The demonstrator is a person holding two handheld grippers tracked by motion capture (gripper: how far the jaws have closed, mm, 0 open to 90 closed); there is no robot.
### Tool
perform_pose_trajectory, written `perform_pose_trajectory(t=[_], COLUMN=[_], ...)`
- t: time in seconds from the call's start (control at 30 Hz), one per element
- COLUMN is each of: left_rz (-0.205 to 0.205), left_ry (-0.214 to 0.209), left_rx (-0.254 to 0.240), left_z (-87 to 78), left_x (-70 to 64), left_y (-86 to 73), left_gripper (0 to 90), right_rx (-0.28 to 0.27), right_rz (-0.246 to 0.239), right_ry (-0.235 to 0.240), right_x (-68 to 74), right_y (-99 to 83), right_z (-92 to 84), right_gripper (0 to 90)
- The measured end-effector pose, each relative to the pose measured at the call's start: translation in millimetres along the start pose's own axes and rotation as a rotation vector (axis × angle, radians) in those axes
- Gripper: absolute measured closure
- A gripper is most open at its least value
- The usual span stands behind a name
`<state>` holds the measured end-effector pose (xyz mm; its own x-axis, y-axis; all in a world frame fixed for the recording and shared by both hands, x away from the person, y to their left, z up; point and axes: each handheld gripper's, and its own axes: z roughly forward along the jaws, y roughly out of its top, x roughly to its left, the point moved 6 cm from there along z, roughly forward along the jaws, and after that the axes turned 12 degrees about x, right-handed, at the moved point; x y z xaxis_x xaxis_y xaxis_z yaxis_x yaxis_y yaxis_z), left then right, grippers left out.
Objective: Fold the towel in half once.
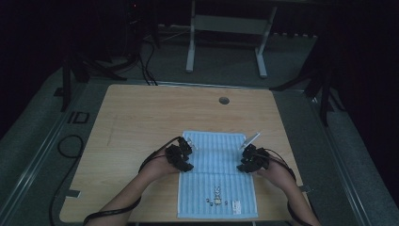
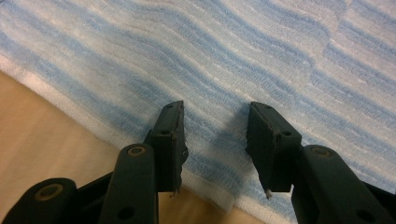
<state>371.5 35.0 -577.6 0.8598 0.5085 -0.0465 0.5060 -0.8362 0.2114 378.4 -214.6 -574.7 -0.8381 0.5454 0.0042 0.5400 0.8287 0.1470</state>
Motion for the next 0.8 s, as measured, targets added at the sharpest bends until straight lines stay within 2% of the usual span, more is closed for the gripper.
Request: perform_pose_trajectory(t=[0.13, 0.4, 0.47, 0.63, 0.73, 0.8], left_rz=[-0.014, -0.006, -0.022, -0.086, -0.112, -0.124], left_ry=[-0.016, -0.006, 0.001, 0.071, 0.095, 0.078], left_rx=[-0.006, 0.005, -0.007, -0.041, -0.041, -0.04], left_z=[0.2, -4.3, -12.0, -32.2, -36.2, -36.4], left_x=[9.2, 5.1, 8.6, 35.0, 52.6, 62.0], left_y=[-0.4, 0.0, 1.8, 9.1, 15.9, 21.7], left_gripper=[56.5, 56.3, 50.0, 49.7, 49.6, 46.1], right_rx=[-0.012, -0.004, -0.016, -0.06, -0.067, -0.063], right_rz=[0.022, 0.011, 0.004, 0.026, 0.057, 0.081], right_ry=[0.025, 0.02, 0.014, -0.043, -0.067, -0.072], right_x=[-4.2, -2.6, -4.7, -28.8, -48.6, -61.8], right_y=[6.0, 7.2, 8.8, 22.2, 34.0, 41.9], right_z=[1.5, -3.5, -10.7, -40.1, -48.1, -47.1], right_gripper=[61.8, 59.6, 59.5, 59.6, 59.7, 59.7])
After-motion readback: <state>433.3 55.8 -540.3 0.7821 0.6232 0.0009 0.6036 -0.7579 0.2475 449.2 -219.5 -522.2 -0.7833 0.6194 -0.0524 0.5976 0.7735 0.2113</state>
